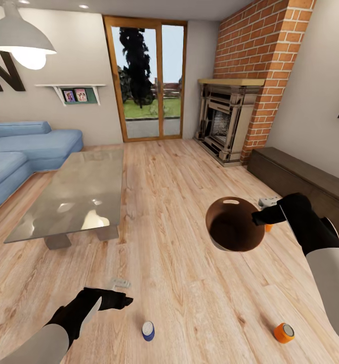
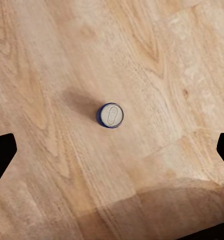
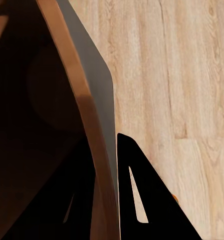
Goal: Put the three can of soda from the living room inside the tash can in the kitchen.
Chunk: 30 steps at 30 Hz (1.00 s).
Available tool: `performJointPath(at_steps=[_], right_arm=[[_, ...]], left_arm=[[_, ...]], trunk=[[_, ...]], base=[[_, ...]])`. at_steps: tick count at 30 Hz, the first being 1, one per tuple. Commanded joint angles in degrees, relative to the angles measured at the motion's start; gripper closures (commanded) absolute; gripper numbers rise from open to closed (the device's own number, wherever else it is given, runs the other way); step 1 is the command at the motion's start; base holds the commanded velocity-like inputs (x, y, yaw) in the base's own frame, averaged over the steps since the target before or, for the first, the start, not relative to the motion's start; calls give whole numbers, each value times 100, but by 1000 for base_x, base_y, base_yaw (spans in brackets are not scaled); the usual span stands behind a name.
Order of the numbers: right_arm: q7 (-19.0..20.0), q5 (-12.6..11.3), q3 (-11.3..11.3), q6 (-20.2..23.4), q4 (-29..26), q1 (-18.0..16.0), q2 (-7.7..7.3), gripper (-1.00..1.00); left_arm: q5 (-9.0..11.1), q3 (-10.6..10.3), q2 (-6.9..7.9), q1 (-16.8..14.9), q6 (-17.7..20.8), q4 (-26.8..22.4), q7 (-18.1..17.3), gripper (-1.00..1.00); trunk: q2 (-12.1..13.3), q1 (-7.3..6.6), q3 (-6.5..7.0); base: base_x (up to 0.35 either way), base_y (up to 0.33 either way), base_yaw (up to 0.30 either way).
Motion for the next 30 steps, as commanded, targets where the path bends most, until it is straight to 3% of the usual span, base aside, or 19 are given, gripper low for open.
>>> performJointPath(at_steps=[1, 26, 30], right_arm=[[31, -105, -5, 21, -2, -4, 3, 100], [31, -77, 62, 21, -8, -3, 5, 100], [31, 82, 135, 21, -10, -3, 6, 100]], left_arm=[[-4, -3, -17, 0, 0, 2, 1, -100], [-18, -18, -47, 0, -161, 5, -1, -100], [-18, -18, -47, 0, -183, 5, 1, -100]], trunk=[[-42, 22, -17], [-1045, 571, -466], [-1205, 659, -538]], base=[[0, 0, 0], [0, 0, 0], [0, 0, 0]])
